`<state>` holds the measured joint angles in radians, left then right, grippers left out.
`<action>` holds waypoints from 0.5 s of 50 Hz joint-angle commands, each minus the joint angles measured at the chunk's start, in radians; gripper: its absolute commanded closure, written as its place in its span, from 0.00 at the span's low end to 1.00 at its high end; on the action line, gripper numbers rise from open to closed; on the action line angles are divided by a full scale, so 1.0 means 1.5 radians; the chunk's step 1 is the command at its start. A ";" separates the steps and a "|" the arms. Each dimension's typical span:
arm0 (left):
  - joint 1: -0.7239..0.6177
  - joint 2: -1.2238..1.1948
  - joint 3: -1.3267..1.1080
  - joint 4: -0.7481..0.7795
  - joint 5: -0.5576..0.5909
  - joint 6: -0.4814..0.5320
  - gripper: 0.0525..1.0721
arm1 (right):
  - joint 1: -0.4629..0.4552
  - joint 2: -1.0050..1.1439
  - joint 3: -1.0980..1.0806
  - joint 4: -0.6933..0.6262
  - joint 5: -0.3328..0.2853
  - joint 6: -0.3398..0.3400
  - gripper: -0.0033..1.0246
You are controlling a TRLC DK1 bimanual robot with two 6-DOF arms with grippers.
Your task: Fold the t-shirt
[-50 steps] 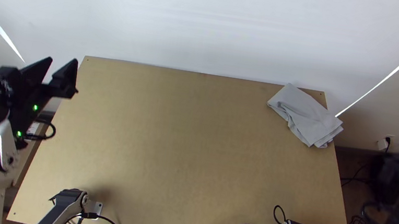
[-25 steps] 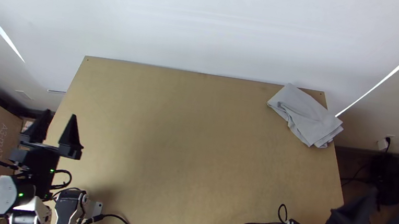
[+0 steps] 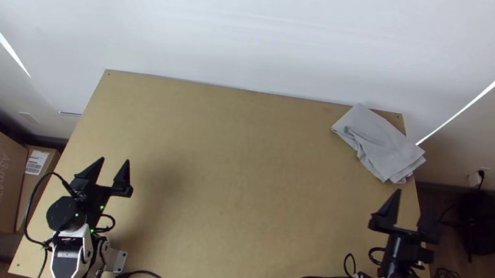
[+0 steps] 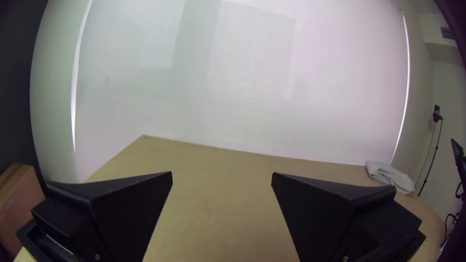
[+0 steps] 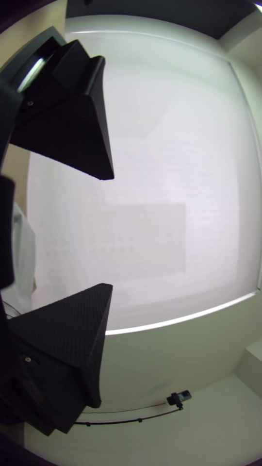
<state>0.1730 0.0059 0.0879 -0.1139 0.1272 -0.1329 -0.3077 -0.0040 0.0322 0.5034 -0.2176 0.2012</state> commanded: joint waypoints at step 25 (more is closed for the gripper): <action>0.010 -0.004 -0.022 -0.038 -0.008 0.036 0.04 | 0.020 0.001 -0.019 -0.310 0.011 -0.082 0.04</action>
<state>0.1818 0.0036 0.0879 -0.1257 0.1173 -0.0990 -0.2752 0.0032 0.0135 0.0463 -0.2020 0.0956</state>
